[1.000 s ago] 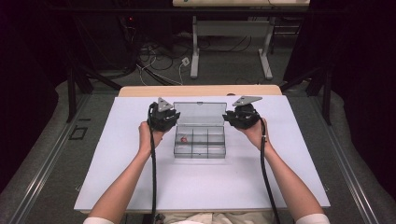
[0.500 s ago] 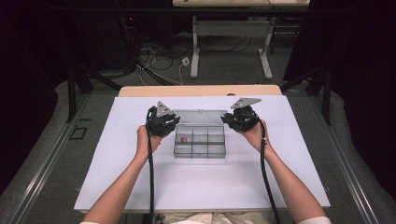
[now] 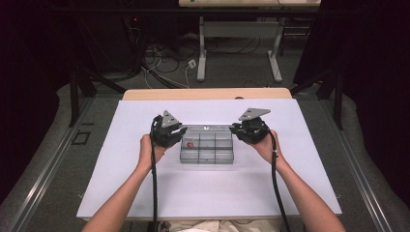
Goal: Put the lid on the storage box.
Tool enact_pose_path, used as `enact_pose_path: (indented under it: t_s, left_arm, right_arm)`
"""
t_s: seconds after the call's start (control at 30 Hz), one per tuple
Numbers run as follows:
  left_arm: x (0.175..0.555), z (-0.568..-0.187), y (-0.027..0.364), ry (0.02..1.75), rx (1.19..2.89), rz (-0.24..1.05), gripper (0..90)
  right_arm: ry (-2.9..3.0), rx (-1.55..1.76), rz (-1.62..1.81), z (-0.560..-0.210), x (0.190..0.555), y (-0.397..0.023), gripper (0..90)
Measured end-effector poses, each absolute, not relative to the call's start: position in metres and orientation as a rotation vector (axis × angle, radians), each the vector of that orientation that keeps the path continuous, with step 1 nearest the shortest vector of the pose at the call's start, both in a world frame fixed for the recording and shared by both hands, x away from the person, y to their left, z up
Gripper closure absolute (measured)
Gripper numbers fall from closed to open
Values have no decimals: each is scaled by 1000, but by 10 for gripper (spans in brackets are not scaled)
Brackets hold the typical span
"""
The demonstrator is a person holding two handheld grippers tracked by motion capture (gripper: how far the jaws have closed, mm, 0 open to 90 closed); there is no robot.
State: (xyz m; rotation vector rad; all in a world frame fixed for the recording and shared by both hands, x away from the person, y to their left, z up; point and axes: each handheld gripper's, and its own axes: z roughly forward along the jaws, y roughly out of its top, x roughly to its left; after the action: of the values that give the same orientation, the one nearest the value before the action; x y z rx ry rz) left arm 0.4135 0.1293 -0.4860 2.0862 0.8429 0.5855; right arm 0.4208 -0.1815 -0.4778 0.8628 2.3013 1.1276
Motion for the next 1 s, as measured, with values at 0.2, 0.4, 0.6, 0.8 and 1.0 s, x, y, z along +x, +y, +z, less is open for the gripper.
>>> enact_pose_path:
  t_s: [0.2, 0.4, 0.6, 0.8, 1.0]
  left_arm:
    - [402, -483, 136, 803, 2123, 534, 602]
    - [387, -488, 149, 814, 2272, 455, 367]
    - [369, -500, 175, 857, 2344, 455, 145]
    - [354, -504, 190, 878, 2335, 445, 8]
    - [337, -504, 196, 870, 2319, 449, 0]
  right_arm:
    - [2334, 864, 1132, -476, 411, -184, 753]
    - [2427, 837, 1091, -480, 395, -191, 711]
    - [2540, 872, 943, -492, 376, -203, 421]
    - [2569, 908, 918, -495, 359, -216, 144]
    - [2568, 923, 945, -498, 341, -227, 15]
